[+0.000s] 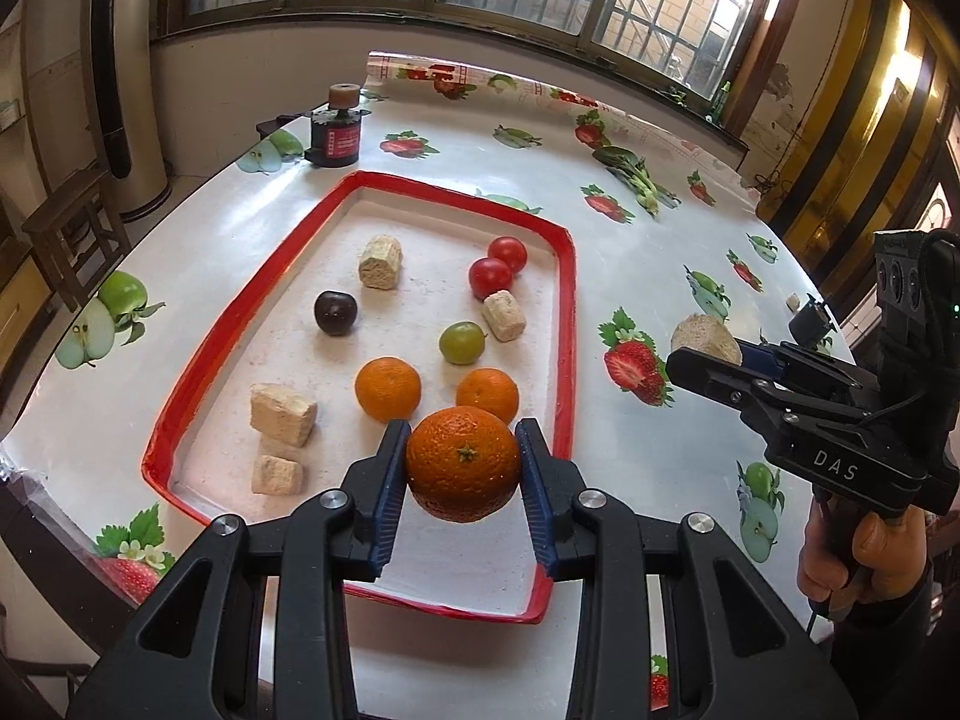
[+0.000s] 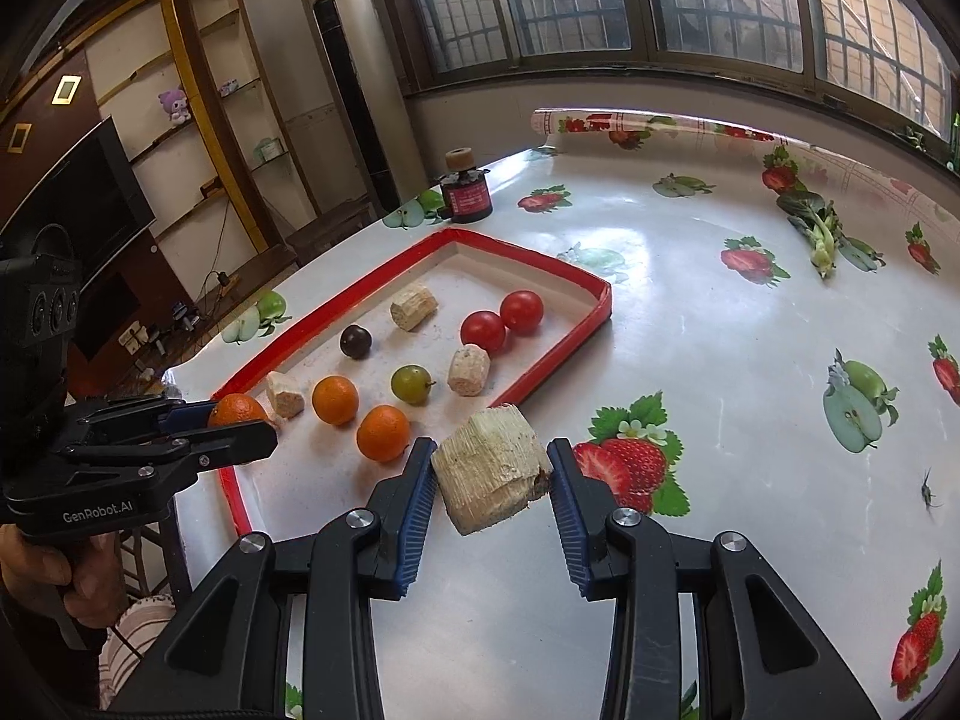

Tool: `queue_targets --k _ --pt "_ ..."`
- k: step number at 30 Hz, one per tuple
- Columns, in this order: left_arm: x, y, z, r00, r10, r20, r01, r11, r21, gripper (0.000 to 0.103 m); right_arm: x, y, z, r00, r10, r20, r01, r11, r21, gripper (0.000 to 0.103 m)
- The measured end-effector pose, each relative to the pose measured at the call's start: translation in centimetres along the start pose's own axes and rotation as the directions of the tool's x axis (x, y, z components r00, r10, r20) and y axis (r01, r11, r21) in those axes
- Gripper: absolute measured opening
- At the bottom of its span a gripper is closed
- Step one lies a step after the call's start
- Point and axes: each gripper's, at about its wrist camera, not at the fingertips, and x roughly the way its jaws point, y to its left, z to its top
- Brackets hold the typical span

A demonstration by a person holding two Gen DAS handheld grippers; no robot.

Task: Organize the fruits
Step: 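Carry the orange with left tool into the tray while right carries the cork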

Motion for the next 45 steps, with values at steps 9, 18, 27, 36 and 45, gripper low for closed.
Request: queue_targets --k 9,18,27,36,45 --pt "-0.5 2.3 0.2 1.0 0.028 0.012 -0.028 0.999 -0.025 0.033 1.2 2.0 1.3 1.0 0.019 0.007 -0.019 0.999 -0.03 0.038" --pt "-0.6 5.2 0.5 0.999 0.051 0.02 -0.05 0.997 -0.067 0.033 2.6 2.7 2.4 1.0 0.023 0.002 -0.023 0.999 -0.043 0.038" --pt "0.5 6.3 1.6 0.998 0.068 0.011 -0.067 0.995 -0.07 0.033 4.7 2.6 3.4 1.0 0.021 -0.017 -0.022 0.999 -0.046 0.038" --pt "2.7 6.9 3.6 0.997 0.082 -0.006 -0.083 0.995 -0.05 0.033 6.8 2.7 4.9 0.999 0.019 -0.032 -0.021 0.998 -0.051 0.038" --pt "4.8 8.1 4.8 0.995 0.097 -0.034 -0.098 0.994 -0.052 0.033 9.9 3.6 6.5 0.998 0.027 -0.058 -0.032 0.996 -0.079 0.038"
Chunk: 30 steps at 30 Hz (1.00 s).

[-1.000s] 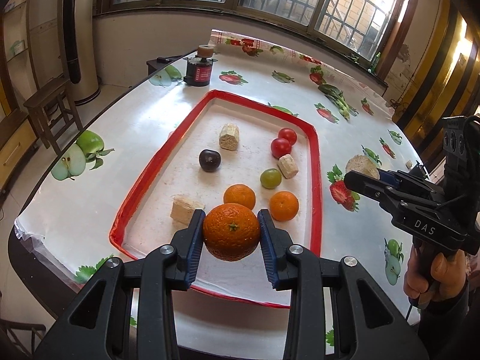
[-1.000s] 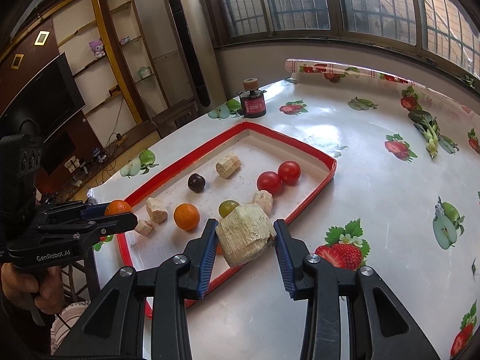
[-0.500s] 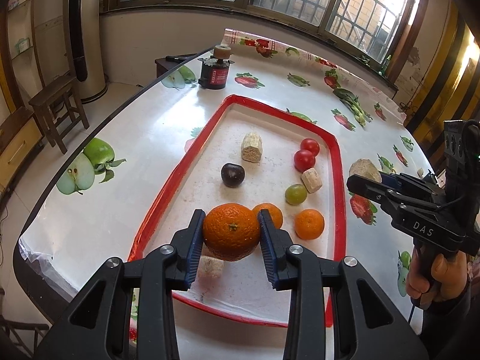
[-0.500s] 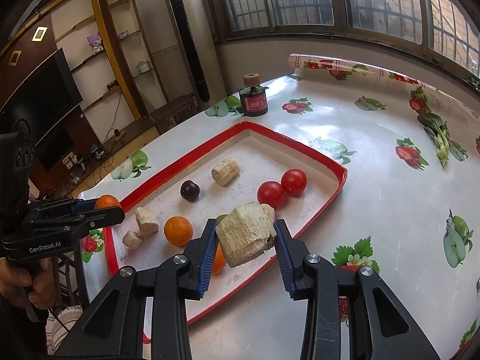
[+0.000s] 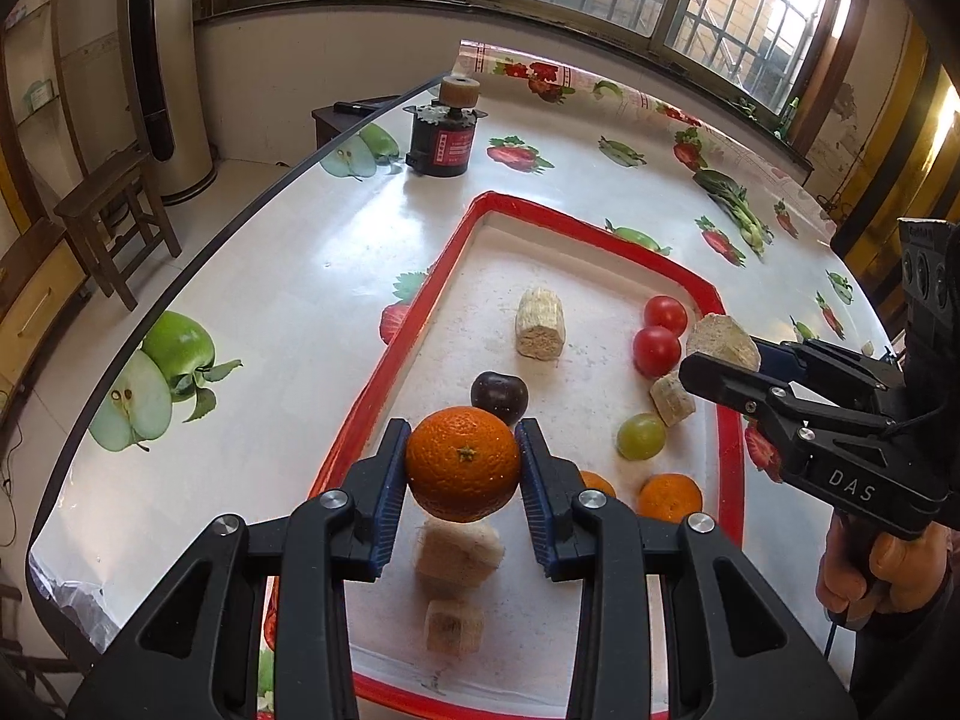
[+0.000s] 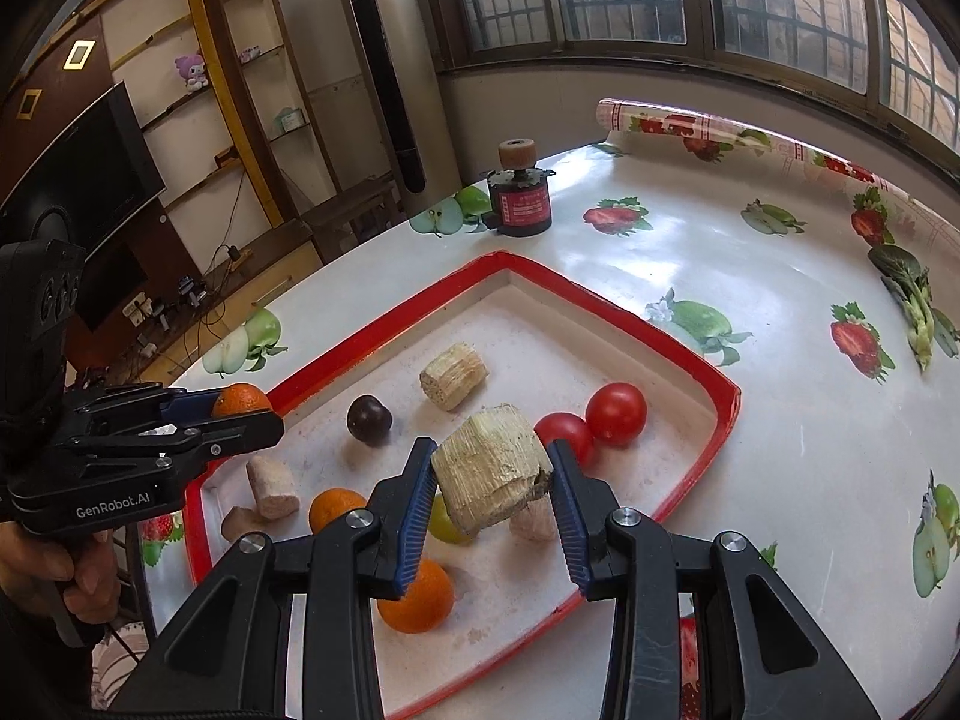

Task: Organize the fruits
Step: 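Carry the orange with left tool into the tray while right carries the cork, then open left tool to release the orange while right tool releases the cork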

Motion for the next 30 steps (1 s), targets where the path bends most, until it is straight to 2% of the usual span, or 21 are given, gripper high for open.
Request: queue_targets --k 17,23,30 --pt "3.7 0.6 -0.1 0.997 0.006 -0.076 -0.007 1.0 -0.008 0.033 4.2 0.7 0.9 0.999 -0.009 -0.051 0.006 0.998 -0.068 0.038" --pt "4.0 0.8 -0.6 0.996 0.006 -0.09 -0.007 1.0 -0.006 0.033 5.1 2.1 0.7 0.998 -0.018 -0.068 0.009 0.99 -0.138 0.038" --pt "3.9 0.7 -0.6 0.995 0.018 -0.102 -0.018 1.0 0.001 0.034 5.8 2.5 0.2 0.995 -0.003 -0.098 -0.012 0.989 -0.15 0.039"
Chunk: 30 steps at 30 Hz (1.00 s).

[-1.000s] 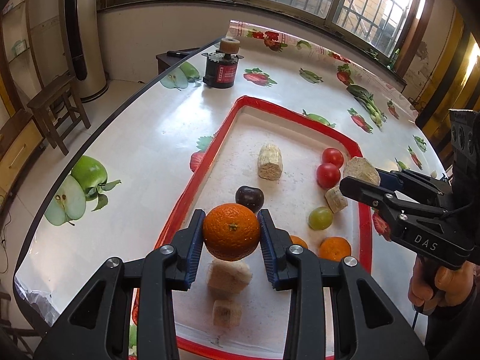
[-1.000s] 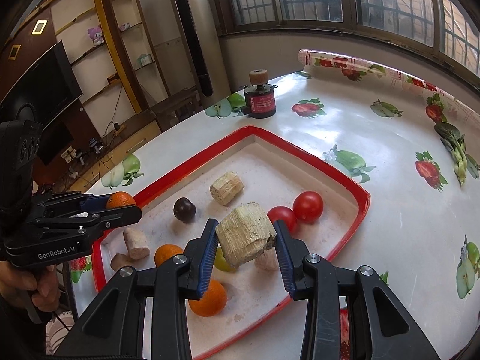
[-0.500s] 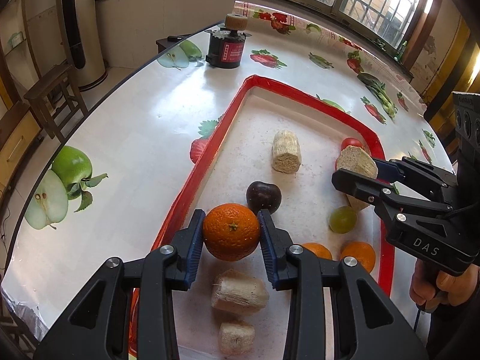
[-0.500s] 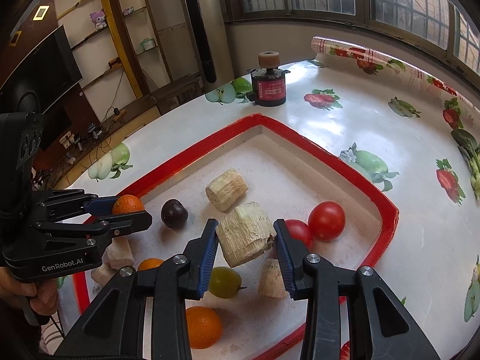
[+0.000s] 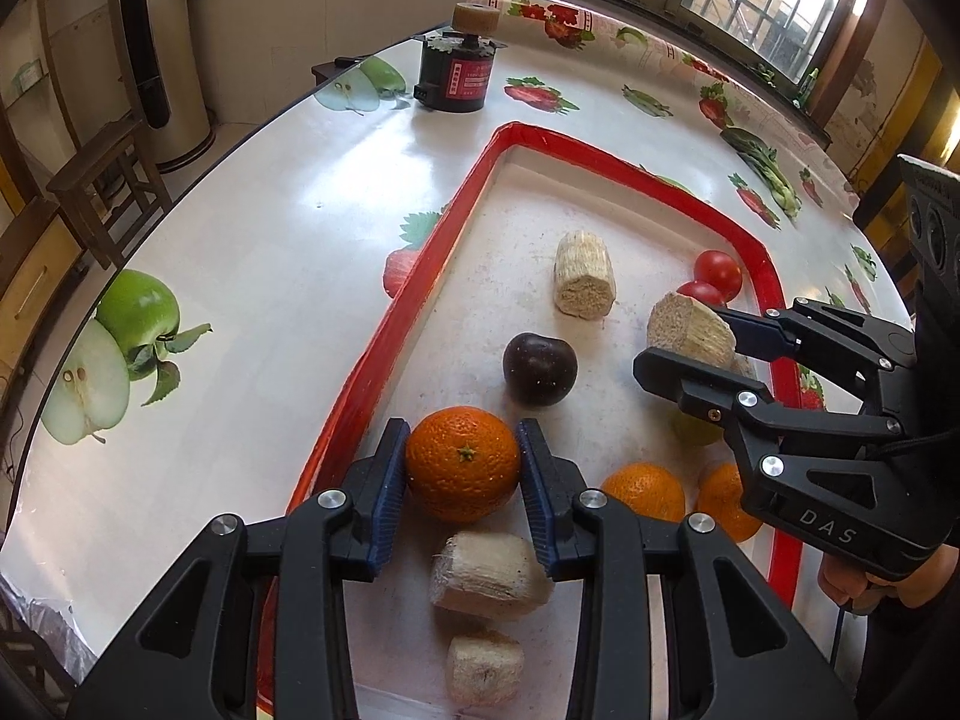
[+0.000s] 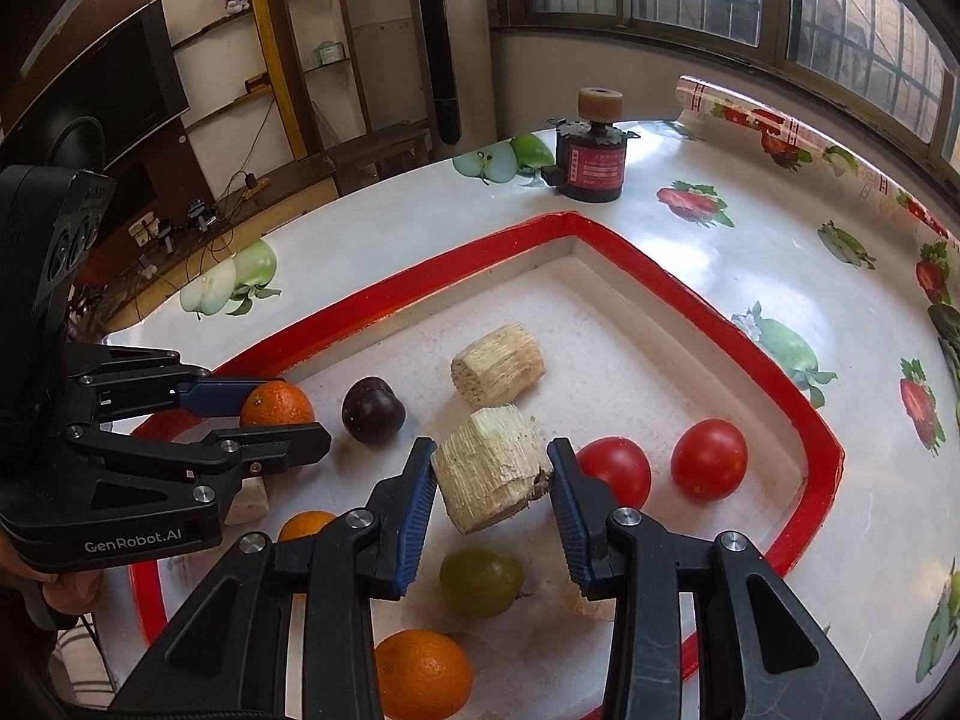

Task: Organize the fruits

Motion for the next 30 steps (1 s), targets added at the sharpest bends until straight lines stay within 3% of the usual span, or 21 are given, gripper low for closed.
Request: queue_targets --k 3,6,13,16,19,24,28,30 --pt "-0.1 0.0 -0.1 1.0 0.002 -0.003 -0.002 1.0 -0.003 0.035 0.0 -0.1 -0.3 1.0 -0.005 -0.008 0.005 1.0 0.005 0.039" --pt "-0.7 -0.2 -0.4 1.0 -0.004 0.008 0.004 1.0 -0.004 0.046 -0.4 -0.5 -0.7 1.0 0.021 -0.011 -0.021 1.0 0.019 0.044" --pt "-2.9 -1.1 -1.4 0.999 0.004 0.051 -0.005 1.0 0.022 0.051 -2.5 -1.5 -1.5 0.997 0.07 0.025 -0.071 0.997 0.038 0.049" --pt "-3.9 -1.5 -2.0 0.997 0.02 0.069 -0.022 1.0 0.021 0.058 -3.7 -1.6 -2.0 0.996 0.074 0.042 -0.075 0.997 0.03 0.057" --pt "-5.0 -2.0 -2.9 0.996 0.018 0.087 -0.02 0.999 0.027 0.058 -5.0 -1.5 -2.6 0.995 0.084 0.051 -0.084 0.996 0.006 0.067" --pt "-6.7 -2.5 -4.5 0.993 0.008 0.115 -0.012 0.999 0.036 0.058 -6.9 -1.6 -3.8 0.992 0.105 0.068 -0.103 0.994 -0.027 0.068" --pt "-8.1 -2.7 -5.9 0.989 0.015 0.149 -0.02 0.999 0.038 0.074 -8.3 -1.9 -4.7 0.993 0.102 0.066 -0.099 0.994 -0.042 0.073" --pt "-8.8 -2.7 -6.4 0.986 0.015 0.165 -0.021 0.999 0.036 0.074 -9.0 -2.1 -5.1 0.993 0.093 0.079 -0.089 0.995 -0.048 0.077"
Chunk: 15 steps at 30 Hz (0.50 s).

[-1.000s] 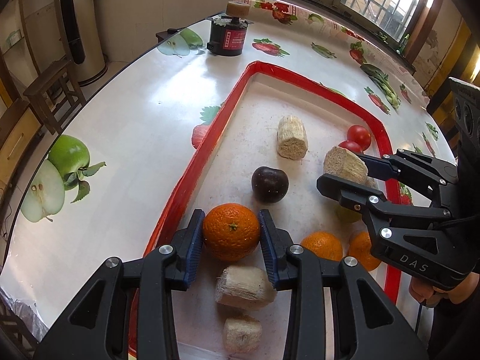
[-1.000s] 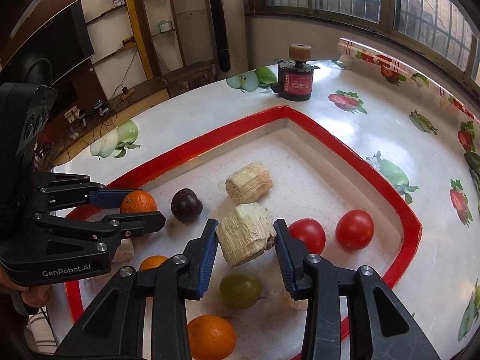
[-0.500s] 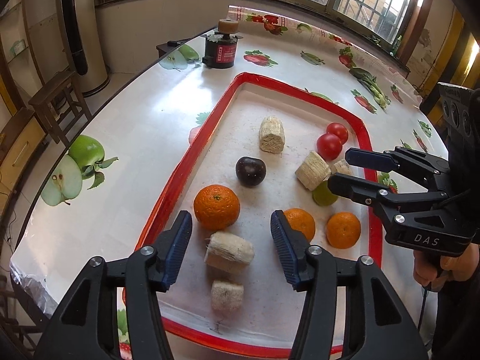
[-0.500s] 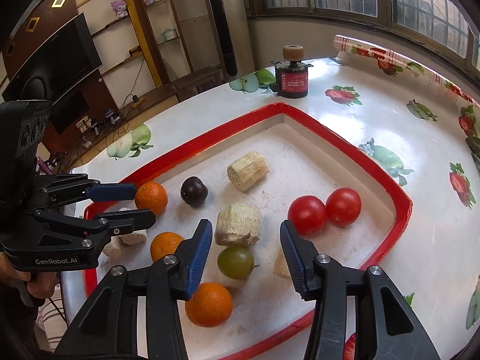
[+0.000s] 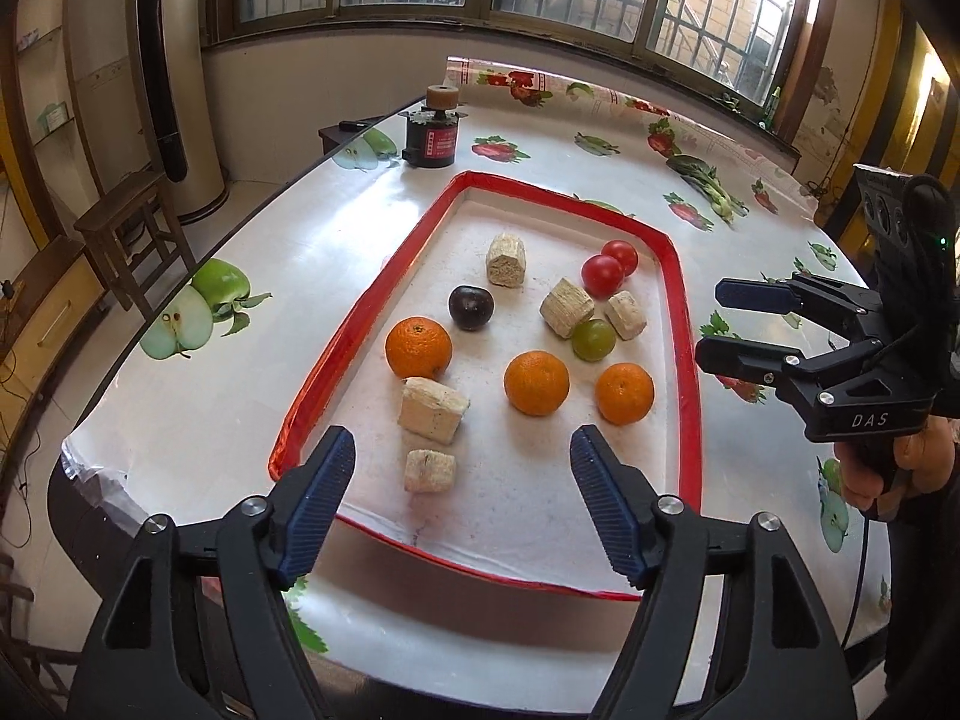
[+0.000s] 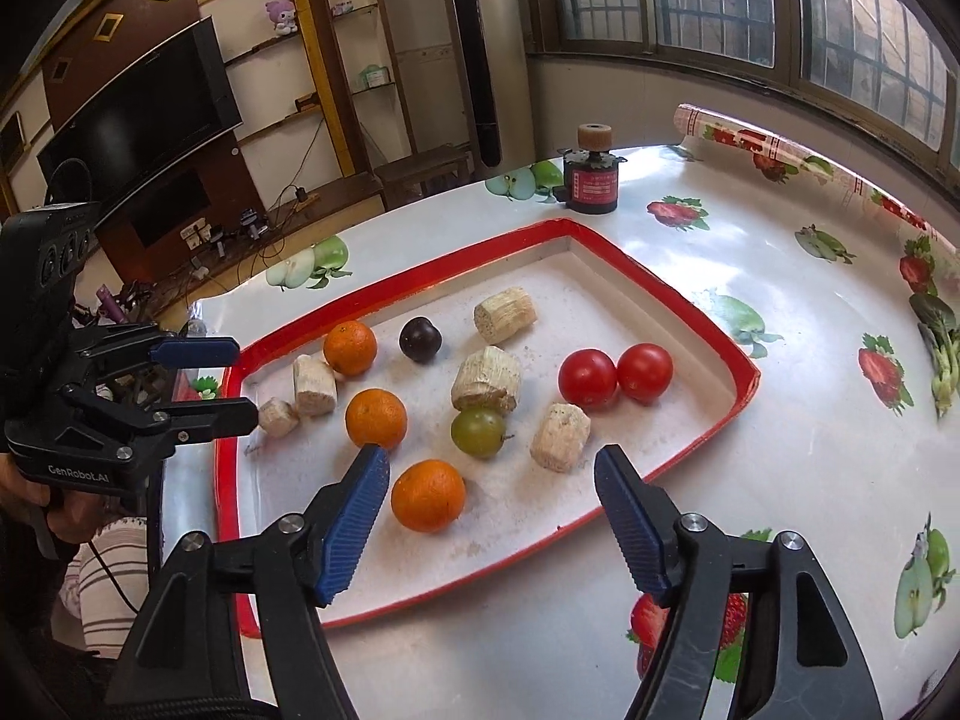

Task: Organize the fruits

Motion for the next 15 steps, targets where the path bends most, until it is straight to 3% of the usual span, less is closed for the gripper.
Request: queue_targets --k 7,15 --pt "-1.2 0.0 -1.4 1.0 0.006 0.011 -0.006 1.0 -0.009 0.075 -2.1 0.2 -0.6 1.0 -0.003 0.019 0.003 1.0 -0.021 0.087" --pt "-2.7 0.4 -2.9 0.999 0.014 0.03 -0.014 1.0 -0.018 0.075 -2.9 2.6 -1.6 1.0 -0.002 0.025 0.006 0.99 -0.143 0.09"
